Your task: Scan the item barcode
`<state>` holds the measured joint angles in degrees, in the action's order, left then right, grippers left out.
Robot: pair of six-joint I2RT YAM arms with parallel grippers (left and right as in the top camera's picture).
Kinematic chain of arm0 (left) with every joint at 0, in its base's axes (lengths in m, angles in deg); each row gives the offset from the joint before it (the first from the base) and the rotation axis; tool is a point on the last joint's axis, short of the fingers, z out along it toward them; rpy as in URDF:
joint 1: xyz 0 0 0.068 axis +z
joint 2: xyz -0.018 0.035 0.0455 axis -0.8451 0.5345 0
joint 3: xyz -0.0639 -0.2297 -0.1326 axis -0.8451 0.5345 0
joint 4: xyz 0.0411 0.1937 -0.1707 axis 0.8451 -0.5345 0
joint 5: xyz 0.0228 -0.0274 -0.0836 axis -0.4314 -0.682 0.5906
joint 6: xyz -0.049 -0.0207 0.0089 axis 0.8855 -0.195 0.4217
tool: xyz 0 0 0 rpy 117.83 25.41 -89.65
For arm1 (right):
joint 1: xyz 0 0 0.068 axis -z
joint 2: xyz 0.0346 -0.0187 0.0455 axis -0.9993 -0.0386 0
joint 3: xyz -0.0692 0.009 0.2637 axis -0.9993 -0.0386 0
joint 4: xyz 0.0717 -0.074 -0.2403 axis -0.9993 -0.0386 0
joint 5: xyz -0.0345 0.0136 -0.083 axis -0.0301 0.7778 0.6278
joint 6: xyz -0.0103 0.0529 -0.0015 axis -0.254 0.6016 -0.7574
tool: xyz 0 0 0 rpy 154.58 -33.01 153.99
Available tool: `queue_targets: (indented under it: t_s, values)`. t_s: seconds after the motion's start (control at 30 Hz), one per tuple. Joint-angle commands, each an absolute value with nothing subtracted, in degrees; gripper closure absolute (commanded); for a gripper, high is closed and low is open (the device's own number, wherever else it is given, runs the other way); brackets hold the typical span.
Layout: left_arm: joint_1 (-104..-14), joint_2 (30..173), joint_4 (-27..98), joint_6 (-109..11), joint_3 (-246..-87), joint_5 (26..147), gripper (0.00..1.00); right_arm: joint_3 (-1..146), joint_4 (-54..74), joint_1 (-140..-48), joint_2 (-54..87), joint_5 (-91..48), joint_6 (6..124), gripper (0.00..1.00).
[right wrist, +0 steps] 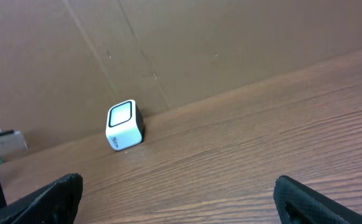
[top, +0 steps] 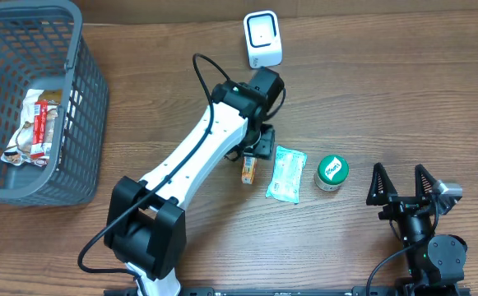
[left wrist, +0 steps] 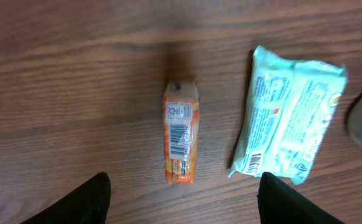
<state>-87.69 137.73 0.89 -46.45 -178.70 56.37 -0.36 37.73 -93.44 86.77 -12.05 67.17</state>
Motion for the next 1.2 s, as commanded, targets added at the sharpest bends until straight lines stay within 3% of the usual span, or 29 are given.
queue_targets:
  t_s: [0.0,0.17,0.23,0.33,0.4,0.73,1.17]
  values:
    - [-84.60,134.10,-0.53,-49.01,-185.19,56.65,0.33,-0.95,38.12,-93.17,87.28,-12.38,67.01,0.00]
    - [-79.12,132.22,-4.23,-51.92,-197.02,55.23,0.27,-0.95,38.12,-93.17,87.28,-12.38,67.01,0.00]
    - [-76.63,131.50,-5.02,-52.70,-201.67,51.14,0.29,-0.95,38.12,-93.17,87.28,-12.38,67.01,0.00]
    - [-72.98,130.73,-5.02,-54.43,-207.62,45.55,0.23,-0.95,38.12,-93.17,87.28,-12.38,67.01,0.00]
    - [-70.57,130.51,-4.56,-57.40,-211.33,43.69,0.00,-0.95,38.12,-93.17,87.28,-12.38,67.01,0.00]
    - [-51.73,130.67,-1.98,-67.24,-219.53,35.41,0.00,-0.95,38.12,-93.17,87.28,-12.38,67.01,0.00]
    - [-24.54,136.06,0.23,-67.19,-219.36,48.13,0.00,-0.95,38.12,-93.17,87.28,-12.38,67.01,0.00]
